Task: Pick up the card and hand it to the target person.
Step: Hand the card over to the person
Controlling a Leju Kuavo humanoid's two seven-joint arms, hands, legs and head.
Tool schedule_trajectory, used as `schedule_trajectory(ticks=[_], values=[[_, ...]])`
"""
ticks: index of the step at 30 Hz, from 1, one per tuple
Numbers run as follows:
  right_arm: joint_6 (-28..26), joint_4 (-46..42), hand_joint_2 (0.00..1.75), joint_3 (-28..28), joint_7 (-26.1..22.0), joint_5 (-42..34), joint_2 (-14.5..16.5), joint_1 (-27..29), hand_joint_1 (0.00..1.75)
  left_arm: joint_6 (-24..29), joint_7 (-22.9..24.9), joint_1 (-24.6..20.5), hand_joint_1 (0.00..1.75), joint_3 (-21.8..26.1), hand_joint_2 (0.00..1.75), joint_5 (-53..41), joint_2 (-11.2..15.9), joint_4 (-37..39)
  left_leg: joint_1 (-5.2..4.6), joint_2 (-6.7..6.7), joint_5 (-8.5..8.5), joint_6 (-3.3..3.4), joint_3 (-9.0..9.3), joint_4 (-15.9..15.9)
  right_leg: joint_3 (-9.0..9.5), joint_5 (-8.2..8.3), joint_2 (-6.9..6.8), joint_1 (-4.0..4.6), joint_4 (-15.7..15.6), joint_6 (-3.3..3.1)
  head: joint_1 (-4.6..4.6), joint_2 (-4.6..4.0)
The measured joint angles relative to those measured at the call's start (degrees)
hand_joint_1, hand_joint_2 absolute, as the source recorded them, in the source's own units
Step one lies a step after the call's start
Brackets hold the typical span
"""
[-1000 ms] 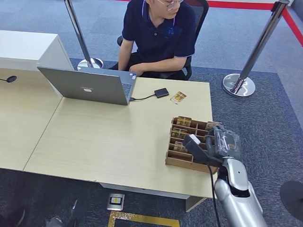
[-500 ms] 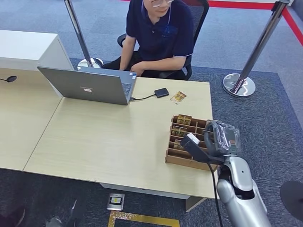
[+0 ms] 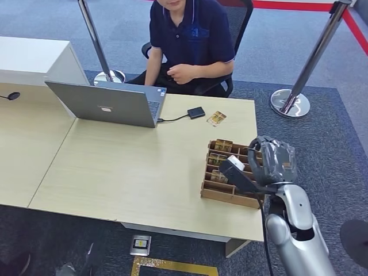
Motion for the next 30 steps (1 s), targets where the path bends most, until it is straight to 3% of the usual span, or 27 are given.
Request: schedule_trajectory(ticks=[5,11,23,30], values=[[0.8,-0.6,1.75,1.2,-0.1,-0.4,0.9,-3.7,1.33,0.0,0.0,-0.1,0.0,0.0,0.0,-0.4,0.0,0.0,0.0,0.01,0.02,0.0,0.01,0.0,0.01,0.01,0.0,0.0,0.0,0.0,0.01,0.0],[1.2,1.0,1.75,2.8,0.6,-0.6,4.3,-8.3,1.27,0.0,0.1,-0.2,0.0,0.0,0.0,-0.8,0.0,0.0,0.01,0.03,0.02,-0.01,-0.02,0.0,-0.02,0.01,0.0,0.01,0.1,-0.01,0.0,0.0],[-2.5,18.5,1.75,3.9,5.9,3.1,13.8,-20.0,1.34,-0.2,1.0,-0.4,0.0,0.0,0.0,-1.2,0.0,0.0,0.01,0.09,0.06,-0.03,-0.01,0.0,-0.04,0.01,0.0,0.01,0.1,-0.02,0.01,0.0],[-4.6,29.8,1.75,3.9,7.3,5.4,16.8,-23.7,1.34,-0.2,1.1,-0.4,0.0,0.0,0.0,-2.0,0.0,0.0,0.01,0.08,0.06,-0.03,-0.02,0.0,-0.04,0.01,0.0,0.01,0.1,-0.02,0.01,0.0]])
